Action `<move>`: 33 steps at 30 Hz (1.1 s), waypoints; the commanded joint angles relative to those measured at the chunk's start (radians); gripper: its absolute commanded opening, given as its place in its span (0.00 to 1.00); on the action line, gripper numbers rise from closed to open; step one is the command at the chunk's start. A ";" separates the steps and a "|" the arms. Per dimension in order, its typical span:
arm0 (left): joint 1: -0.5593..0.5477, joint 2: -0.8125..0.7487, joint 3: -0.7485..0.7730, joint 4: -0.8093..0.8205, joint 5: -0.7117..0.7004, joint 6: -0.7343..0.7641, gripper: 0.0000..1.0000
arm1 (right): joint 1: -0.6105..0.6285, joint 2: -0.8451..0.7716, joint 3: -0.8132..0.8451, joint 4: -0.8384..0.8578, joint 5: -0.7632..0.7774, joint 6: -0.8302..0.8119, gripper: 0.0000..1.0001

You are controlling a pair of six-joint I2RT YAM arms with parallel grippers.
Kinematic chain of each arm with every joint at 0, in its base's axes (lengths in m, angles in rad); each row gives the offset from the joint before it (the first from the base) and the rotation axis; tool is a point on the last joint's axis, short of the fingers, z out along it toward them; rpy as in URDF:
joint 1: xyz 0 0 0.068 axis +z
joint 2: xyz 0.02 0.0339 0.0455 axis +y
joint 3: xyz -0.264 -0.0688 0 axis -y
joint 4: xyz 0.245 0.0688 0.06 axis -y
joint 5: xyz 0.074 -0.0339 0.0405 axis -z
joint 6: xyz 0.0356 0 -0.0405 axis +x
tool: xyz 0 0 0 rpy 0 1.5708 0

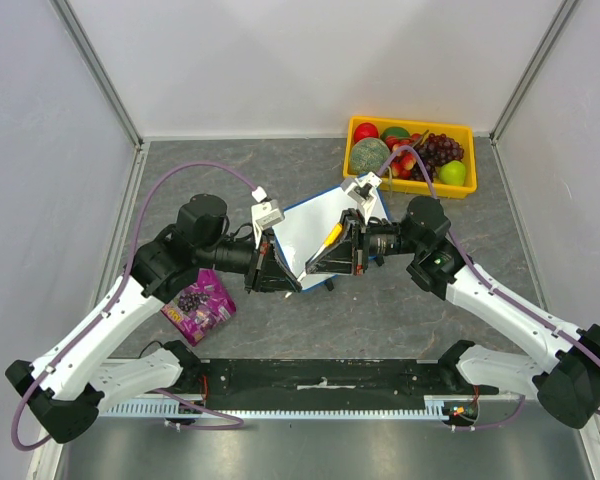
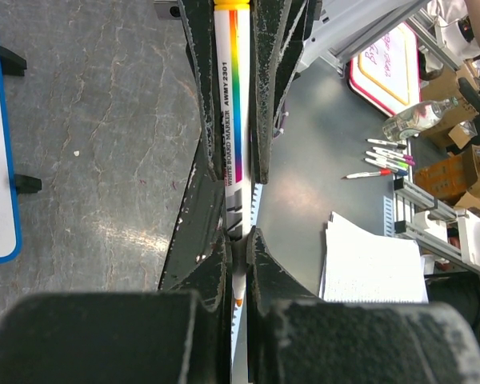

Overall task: Write a sentence on the whiteboard
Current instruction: Pass from the left arm to the right, then move the whiteboard stand to the corner of the board.

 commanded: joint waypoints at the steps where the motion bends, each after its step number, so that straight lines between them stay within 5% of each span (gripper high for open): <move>1: 0.000 0.006 0.026 -0.001 0.042 0.044 0.02 | 0.002 -0.012 0.007 0.024 -0.015 0.005 0.00; 3: 0.000 0.008 0.023 -0.001 0.027 0.041 0.03 | 0.002 -0.012 0.006 0.022 -0.006 0.002 0.00; 5: 0.000 0.005 0.020 -0.001 -0.010 0.031 0.15 | 0.002 -0.015 0.001 0.002 0.023 -0.015 0.00; 11: 0.005 -0.009 -0.015 0.000 -0.255 -0.041 0.74 | 0.001 -0.031 0.001 -0.175 0.238 -0.133 0.00; 15: 0.029 -0.037 -0.072 0.045 -0.384 -0.117 0.96 | -0.008 -0.043 -0.008 -0.292 0.432 -0.173 0.00; 25: 0.123 0.017 -0.299 0.294 -0.336 -0.281 0.97 | -0.280 -0.143 -0.129 -0.364 0.536 -0.127 0.00; 33: 0.049 0.247 -0.308 0.425 -0.402 -0.385 0.86 | -0.403 -0.183 -0.074 -0.550 0.582 -0.265 0.00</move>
